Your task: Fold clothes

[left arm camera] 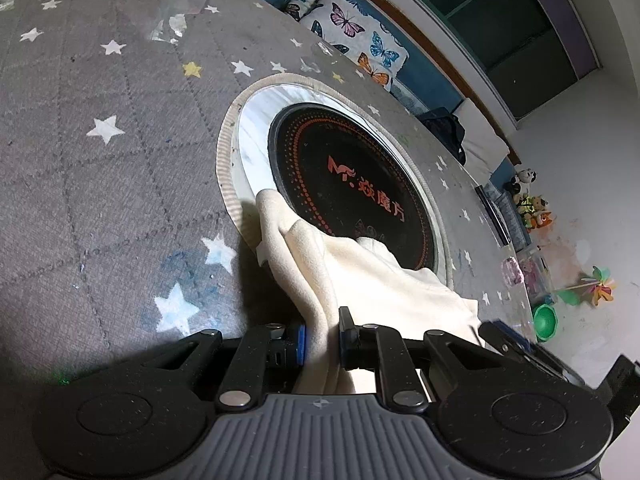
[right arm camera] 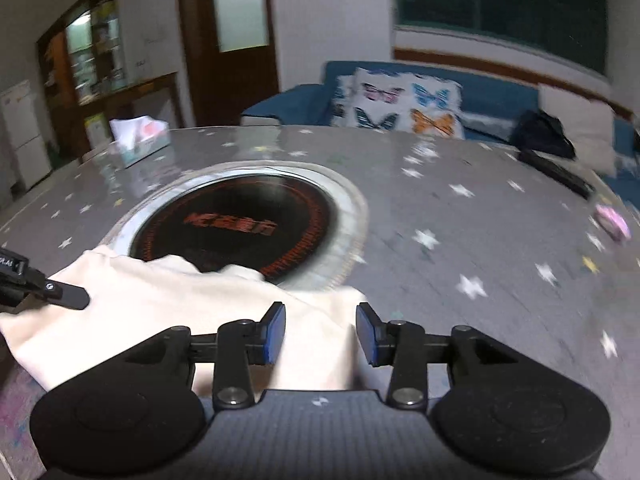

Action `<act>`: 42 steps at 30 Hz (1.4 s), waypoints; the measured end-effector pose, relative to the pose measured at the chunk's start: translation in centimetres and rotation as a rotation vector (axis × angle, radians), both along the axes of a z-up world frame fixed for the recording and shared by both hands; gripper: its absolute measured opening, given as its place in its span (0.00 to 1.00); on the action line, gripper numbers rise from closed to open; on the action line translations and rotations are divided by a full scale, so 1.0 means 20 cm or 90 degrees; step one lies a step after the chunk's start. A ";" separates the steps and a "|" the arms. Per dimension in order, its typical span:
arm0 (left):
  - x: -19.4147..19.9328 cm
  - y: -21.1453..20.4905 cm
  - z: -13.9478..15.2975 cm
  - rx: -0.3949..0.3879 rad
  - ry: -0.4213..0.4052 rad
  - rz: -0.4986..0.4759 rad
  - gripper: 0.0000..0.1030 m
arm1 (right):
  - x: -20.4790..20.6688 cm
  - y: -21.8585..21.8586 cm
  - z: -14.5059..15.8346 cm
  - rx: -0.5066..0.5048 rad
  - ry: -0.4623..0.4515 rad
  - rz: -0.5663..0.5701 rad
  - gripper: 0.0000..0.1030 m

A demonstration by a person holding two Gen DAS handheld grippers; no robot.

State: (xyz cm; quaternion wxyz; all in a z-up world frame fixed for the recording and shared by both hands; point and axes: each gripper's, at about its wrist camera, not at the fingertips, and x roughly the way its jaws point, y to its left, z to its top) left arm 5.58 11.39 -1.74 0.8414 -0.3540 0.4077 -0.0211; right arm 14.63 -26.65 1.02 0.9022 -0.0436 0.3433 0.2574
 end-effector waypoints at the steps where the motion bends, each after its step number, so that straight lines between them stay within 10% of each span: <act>1: 0.00 0.00 0.00 0.002 -0.001 0.000 0.16 | 0.00 -0.02 -0.01 0.011 0.013 -0.008 0.41; 8: 0.00 -0.02 0.01 0.022 -0.004 0.000 0.16 | -0.01 -0.08 -0.11 0.084 0.070 -0.037 0.33; 13: 0.00 -0.05 0.05 0.053 -0.009 -0.008 0.15 | -0.02 -0.07 -0.12 0.112 0.073 -0.042 0.10; 38: 0.75 -1.01 0.34 0.127 -0.157 -0.247 0.14 | 0.15 -0.84 0.27 0.063 -0.104 -0.249 0.09; 42: 0.90 -1.11 0.16 0.105 -0.063 -0.285 0.14 | 0.24 -0.95 0.19 0.040 -0.072 -0.283 0.09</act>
